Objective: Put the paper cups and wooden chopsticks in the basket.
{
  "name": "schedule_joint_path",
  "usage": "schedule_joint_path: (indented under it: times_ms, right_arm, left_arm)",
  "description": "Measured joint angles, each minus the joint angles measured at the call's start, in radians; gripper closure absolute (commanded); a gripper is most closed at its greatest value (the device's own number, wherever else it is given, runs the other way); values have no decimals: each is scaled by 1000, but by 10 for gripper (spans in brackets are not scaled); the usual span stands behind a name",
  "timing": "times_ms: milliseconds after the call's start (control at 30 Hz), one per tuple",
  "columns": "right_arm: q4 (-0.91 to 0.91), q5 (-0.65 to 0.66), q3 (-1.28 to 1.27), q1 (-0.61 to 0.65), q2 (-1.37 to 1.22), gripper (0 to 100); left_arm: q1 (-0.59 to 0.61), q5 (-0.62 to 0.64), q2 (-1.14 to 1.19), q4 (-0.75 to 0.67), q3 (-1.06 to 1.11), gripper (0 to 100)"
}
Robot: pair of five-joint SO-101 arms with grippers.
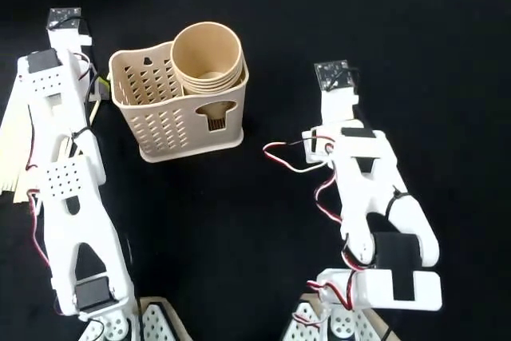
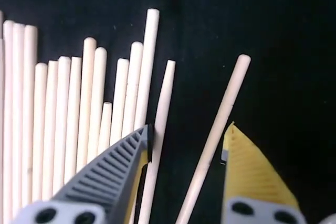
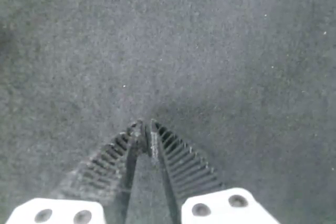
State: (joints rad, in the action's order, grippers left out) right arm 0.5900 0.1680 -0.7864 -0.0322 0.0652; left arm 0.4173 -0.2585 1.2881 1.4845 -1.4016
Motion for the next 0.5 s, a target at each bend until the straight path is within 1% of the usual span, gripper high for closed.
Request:
schedule_joint_path:
  times_ms: [67,200,267,400,500]
  right_arm:
    - [0,0,0,0,0,985]
    - [0,0,0,0,0,985]
    - [0,0,0,0,0,985]
    - [0,0,0,0,0,985]
    - [0,0,0,0,0,985]
  left_arm:
    - [0,0,31,0,0,796]
    - [-3,0,68,2,-2,930]
    - [-12,0,71,3,-2,975]
    - [-31,0,72,3,-2,966]
    - [-31,0,78,26,-52,971]
